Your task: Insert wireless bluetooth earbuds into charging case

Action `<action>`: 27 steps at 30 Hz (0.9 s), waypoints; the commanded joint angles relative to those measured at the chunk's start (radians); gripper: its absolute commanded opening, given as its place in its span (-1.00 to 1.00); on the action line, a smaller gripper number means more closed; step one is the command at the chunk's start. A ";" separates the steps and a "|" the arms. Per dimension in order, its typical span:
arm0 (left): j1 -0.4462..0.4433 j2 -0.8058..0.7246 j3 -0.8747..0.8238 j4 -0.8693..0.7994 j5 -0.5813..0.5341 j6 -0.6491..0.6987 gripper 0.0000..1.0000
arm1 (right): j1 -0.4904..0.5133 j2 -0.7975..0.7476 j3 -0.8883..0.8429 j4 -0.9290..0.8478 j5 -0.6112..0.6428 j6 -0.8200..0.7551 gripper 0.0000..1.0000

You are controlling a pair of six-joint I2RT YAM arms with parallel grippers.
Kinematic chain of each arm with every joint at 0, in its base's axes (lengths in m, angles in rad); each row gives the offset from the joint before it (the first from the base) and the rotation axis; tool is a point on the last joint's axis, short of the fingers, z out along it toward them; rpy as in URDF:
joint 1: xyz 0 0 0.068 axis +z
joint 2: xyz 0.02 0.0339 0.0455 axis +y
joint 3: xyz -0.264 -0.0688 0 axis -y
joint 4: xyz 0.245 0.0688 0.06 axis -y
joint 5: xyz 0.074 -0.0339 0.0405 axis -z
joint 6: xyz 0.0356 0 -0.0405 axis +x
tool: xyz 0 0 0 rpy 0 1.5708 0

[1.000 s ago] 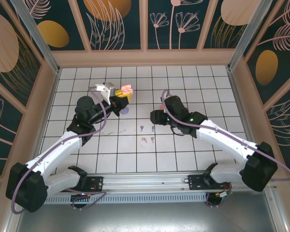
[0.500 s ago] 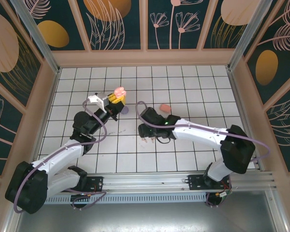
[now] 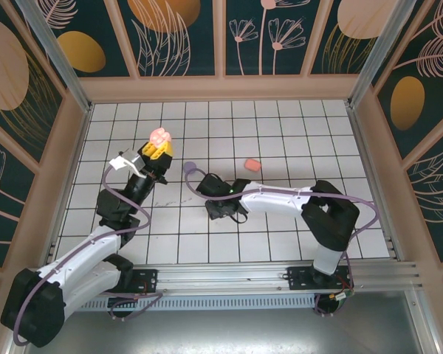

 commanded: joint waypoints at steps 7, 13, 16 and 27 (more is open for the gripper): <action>-0.002 -0.015 -0.008 0.034 -0.071 -0.016 -1.00 | 0.003 0.059 0.036 -0.017 0.046 0.038 -0.06; -0.002 -0.012 -0.011 0.032 -0.066 -0.013 -1.00 | 0.002 0.085 0.038 -0.009 0.042 0.045 -0.09; -0.002 -0.010 -0.011 0.032 -0.060 -0.011 -1.00 | 0.002 0.096 0.040 -0.005 0.041 0.044 -0.11; -0.002 -0.003 -0.011 0.031 -0.048 -0.013 -1.00 | -0.001 0.129 0.042 0.020 0.031 0.040 -0.17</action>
